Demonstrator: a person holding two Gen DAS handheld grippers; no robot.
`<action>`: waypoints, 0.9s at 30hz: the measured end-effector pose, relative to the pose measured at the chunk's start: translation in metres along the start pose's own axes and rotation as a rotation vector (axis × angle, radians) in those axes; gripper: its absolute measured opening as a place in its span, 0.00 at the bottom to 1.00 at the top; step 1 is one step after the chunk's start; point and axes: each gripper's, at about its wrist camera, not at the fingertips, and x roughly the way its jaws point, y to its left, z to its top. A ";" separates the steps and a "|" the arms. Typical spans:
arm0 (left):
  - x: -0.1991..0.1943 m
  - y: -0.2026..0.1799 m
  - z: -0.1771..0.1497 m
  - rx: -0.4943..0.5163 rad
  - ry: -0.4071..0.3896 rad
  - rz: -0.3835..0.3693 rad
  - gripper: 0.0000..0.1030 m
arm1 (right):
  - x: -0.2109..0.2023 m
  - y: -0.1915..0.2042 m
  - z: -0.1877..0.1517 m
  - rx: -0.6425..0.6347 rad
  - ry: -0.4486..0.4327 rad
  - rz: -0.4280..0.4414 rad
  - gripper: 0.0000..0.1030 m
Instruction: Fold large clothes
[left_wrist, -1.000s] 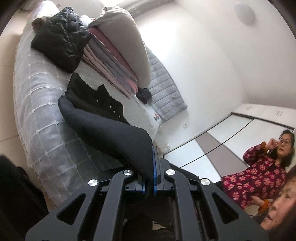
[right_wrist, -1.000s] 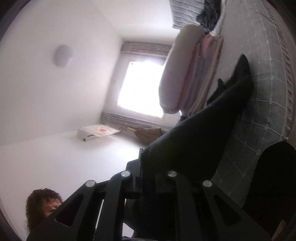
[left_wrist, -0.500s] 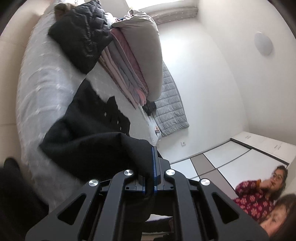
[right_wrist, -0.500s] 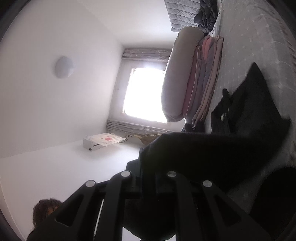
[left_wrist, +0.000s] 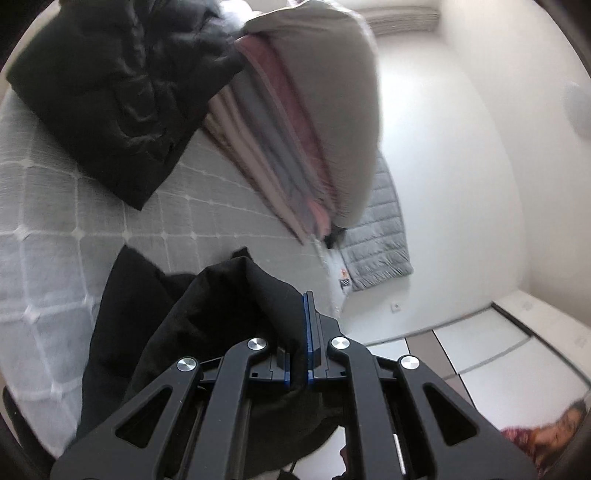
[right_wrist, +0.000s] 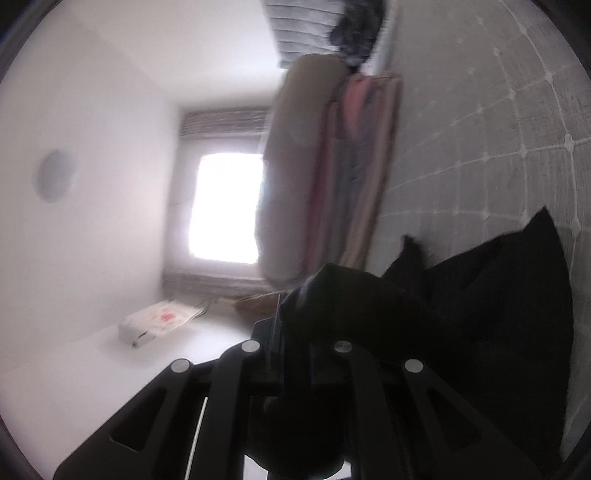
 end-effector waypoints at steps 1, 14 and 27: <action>0.012 0.006 0.007 -0.010 0.002 0.014 0.05 | 0.006 -0.008 0.008 0.011 -0.006 -0.016 0.09; 0.108 0.077 0.045 -0.063 0.130 0.296 0.12 | 0.043 -0.113 0.059 0.266 -0.021 -0.238 0.34; 0.047 0.012 0.079 0.063 -0.077 0.239 0.55 | 0.031 -0.050 0.051 0.092 -0.103 -0.134 0.68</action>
